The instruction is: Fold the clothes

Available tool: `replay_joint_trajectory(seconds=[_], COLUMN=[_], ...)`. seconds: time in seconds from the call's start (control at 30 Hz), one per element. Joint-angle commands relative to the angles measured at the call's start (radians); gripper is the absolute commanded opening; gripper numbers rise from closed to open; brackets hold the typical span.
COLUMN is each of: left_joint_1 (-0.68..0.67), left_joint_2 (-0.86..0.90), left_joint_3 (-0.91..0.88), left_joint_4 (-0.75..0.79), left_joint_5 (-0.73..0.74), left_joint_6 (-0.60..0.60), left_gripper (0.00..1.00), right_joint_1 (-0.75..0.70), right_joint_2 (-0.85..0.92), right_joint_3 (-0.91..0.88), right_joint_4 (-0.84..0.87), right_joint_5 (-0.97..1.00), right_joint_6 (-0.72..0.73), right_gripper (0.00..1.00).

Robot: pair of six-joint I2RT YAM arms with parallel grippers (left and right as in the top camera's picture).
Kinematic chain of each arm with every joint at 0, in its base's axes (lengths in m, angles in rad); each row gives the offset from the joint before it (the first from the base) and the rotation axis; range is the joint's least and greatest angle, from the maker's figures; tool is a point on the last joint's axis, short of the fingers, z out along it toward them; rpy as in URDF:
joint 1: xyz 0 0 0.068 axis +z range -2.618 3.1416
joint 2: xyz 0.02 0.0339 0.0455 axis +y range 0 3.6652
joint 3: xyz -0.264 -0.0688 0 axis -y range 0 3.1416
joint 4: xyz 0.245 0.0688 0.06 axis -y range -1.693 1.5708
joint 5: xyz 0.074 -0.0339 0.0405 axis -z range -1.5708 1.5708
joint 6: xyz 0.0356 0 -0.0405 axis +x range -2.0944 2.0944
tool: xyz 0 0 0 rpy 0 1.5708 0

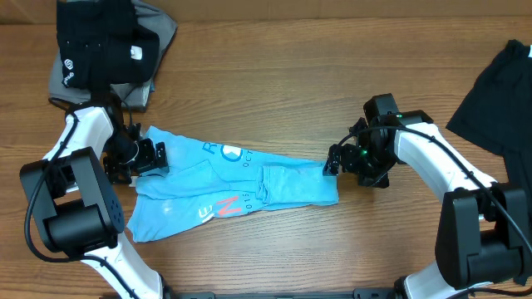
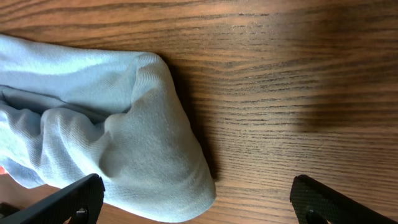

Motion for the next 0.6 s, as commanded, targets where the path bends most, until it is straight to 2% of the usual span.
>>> replay_joint_trajectory(seconds=[0.0, 0.2, 0.37, 0.43, 0.5, 0.57], left_joint_1=[0.002, 0.002, -0.002, -0.009, -0.017, -0.026], left_joint_2=[-0.015, -0.014, -0.014, -0.015, -0.015, -0.014], left_joint_3=[-0.032, -0.068, -0.095, -0.102, -0.103, -0.102], left_joint_4=[0.012, 0.023, 0.023, 0.024, 0.022, 0.022], left_joint_5=[0.011, 0.029, 0.145, 0.155, 0.155, 0.154], left_joint_6=[0.029, 0.011, 0.027, 0.037, 0.037, 0.037], left_gripper=[1.0, 1.0, 0.87, 0.79, 0.65, 0.39], right_joint_1=[0.005, 0.005, 0.005, 0.005, 0.005, 0.005], right_joint_2=[-0.002, -0.002, -0.002, -0.002, -0.002, -0.002], right_joint_3=[-0.005, -0.005, -0.005, -0.005, -0.005, -0.005], right_joint_4=[-0.002, -0.002, -0.001, -0.001, -0.001, -0.002], right_joint_5=[-0.01, -0.01, -0.034, -0.058, -0.073, -0.077], right_joint_6=[-0.03, -0.029, -0.03, -0.029, -0.03, -0.029], right_gripper=[1.0, 1.0, 1.0, 1.0, 1.0, 1.0])
